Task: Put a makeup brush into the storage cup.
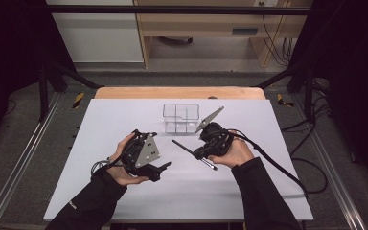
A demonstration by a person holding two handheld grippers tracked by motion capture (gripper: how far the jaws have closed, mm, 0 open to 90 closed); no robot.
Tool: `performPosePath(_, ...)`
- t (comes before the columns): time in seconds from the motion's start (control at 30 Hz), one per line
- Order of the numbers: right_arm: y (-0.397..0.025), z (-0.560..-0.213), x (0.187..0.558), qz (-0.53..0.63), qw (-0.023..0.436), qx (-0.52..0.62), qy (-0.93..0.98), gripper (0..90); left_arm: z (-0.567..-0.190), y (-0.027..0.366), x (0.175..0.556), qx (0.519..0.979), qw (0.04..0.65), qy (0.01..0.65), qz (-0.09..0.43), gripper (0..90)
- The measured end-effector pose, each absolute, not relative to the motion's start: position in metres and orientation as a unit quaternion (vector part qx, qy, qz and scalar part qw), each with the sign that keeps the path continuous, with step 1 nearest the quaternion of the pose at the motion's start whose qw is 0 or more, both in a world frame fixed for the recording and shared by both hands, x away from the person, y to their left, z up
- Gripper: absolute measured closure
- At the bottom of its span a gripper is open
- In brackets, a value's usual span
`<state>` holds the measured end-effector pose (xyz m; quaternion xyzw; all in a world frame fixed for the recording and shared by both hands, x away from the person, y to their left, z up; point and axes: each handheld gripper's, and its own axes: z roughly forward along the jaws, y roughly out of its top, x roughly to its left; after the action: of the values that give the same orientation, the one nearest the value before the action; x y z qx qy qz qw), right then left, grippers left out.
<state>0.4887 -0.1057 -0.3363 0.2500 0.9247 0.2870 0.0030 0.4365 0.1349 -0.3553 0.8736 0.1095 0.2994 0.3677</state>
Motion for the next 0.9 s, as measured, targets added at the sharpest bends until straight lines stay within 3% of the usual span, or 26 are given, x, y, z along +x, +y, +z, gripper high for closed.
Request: performPosePath(0.9, -0.103, -0.338, 0.484, 0.279, -0.013, 0.235, 0.931, 84.2, -0.361, 0.112, 0.429, 0.879, 0.341, 0.023, 0.333, 10.6)
